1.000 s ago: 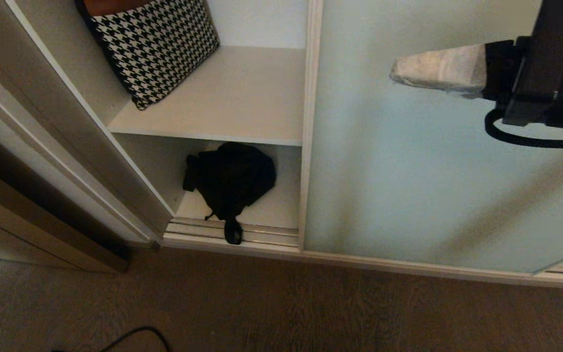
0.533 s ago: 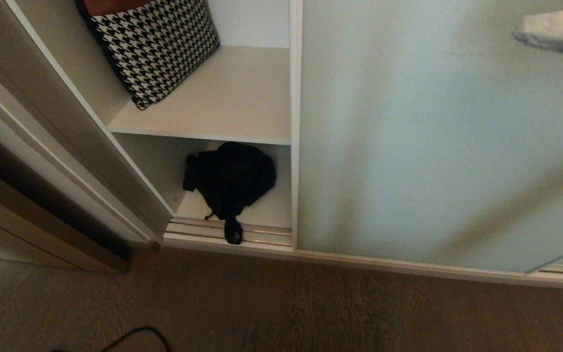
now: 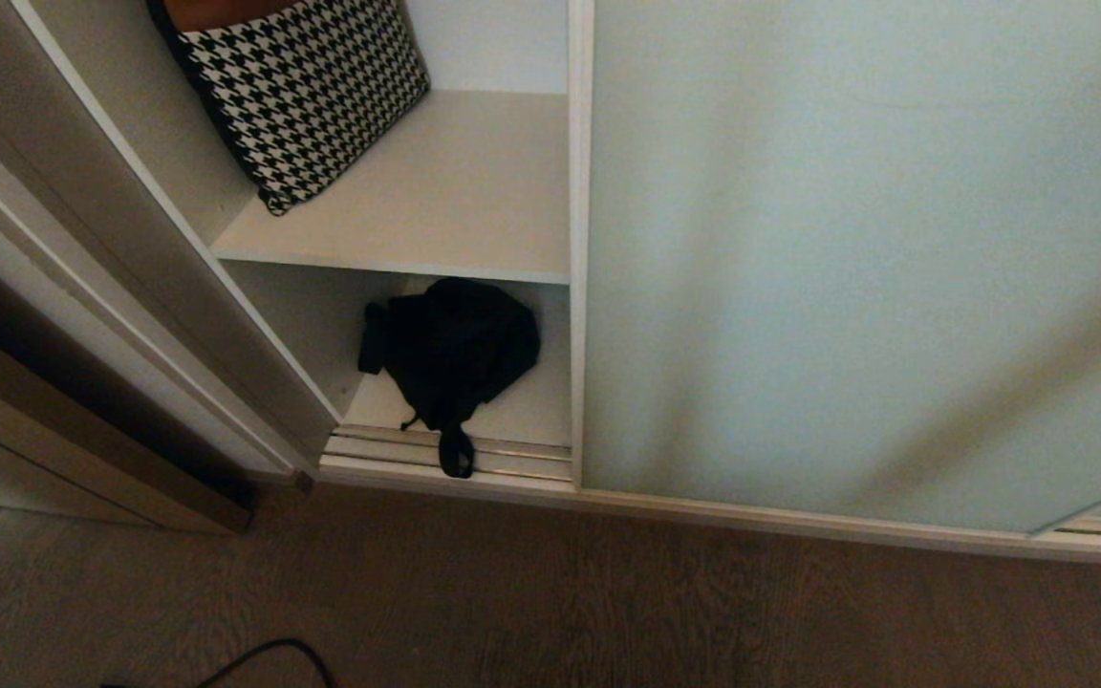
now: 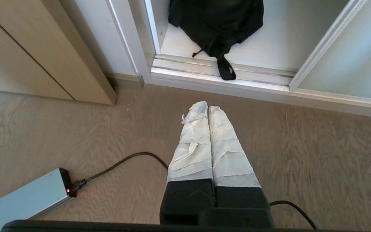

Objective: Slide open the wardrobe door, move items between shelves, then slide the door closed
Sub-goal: Close the door

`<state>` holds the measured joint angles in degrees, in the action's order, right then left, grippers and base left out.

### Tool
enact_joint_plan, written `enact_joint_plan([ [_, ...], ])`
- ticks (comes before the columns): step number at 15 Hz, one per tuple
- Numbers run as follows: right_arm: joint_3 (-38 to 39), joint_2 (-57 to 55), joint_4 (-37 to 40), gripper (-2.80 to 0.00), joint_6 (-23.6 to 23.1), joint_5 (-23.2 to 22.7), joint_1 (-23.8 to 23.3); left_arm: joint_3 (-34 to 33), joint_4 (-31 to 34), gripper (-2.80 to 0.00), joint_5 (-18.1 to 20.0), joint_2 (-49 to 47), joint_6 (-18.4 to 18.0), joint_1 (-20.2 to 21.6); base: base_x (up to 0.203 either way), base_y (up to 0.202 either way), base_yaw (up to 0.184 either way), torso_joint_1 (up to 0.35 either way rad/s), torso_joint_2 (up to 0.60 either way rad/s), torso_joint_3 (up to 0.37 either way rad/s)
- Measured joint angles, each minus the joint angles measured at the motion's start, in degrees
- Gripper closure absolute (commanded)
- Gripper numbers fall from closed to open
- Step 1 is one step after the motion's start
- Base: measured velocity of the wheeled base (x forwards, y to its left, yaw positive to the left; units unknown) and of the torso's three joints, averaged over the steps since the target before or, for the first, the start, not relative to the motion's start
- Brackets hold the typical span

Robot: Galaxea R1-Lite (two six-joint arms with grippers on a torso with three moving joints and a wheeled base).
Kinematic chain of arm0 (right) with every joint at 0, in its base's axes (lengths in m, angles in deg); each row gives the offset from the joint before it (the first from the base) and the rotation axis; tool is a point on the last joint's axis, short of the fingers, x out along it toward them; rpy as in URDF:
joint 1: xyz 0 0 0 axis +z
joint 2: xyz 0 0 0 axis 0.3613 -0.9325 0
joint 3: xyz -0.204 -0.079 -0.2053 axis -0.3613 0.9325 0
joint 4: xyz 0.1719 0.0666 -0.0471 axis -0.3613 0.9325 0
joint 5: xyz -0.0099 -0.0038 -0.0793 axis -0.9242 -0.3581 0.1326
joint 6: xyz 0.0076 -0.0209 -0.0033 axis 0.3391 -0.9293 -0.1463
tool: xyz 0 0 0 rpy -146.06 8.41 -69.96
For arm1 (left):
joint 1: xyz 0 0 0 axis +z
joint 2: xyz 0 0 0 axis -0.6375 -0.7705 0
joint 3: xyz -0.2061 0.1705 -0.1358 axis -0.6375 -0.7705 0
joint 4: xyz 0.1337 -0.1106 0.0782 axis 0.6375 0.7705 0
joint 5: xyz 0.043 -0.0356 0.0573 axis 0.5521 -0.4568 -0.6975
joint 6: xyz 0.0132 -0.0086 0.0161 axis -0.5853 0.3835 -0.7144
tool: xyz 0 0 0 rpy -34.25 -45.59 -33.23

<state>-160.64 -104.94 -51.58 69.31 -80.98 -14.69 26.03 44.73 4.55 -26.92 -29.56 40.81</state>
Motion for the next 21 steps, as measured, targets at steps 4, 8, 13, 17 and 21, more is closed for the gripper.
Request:
enact_joint_plan([
  [4,1.22,-0.22,0.03,0.00,0.85,1.48,-16.74,0.00,0.01,0.00,0.00,0.00,0.00,0.00,0.000,0.000,0.000,0.000,0.00,0.000],
  [8,2.51,-0.38,-0.40,0.00,0.68,0.21,-39.93,0.00,-0.01,0.00,0.00,0.00,0.02,0.00,0.000,0.000,0.000,0.000,0.00,0.000],
  [13,2.38,0.55,0.00,0.00,0.16,-2.16,-37.00,0.00,-0.01,0.00,0.00,0.00,0.03,0.00,0.000,0.000,0.000,0.000,0.00,0.000],
  [17,1.84,2.01,1.46,0.00,-3.99,-2.98,-12.07,0.00,0.01,0.00,0.01,0.00,0.04,0.00,0.000,0.000,0.000,0.000,0.00,0.000],
  [21,0.61,0.87,1.66,0.00,-14.37,-1.58,8.62,0.00,-0.01,0.00,-0.02,0.00,0.00,0.00,0.000,0.000,0.000,0.000,0.00,0.000],
])
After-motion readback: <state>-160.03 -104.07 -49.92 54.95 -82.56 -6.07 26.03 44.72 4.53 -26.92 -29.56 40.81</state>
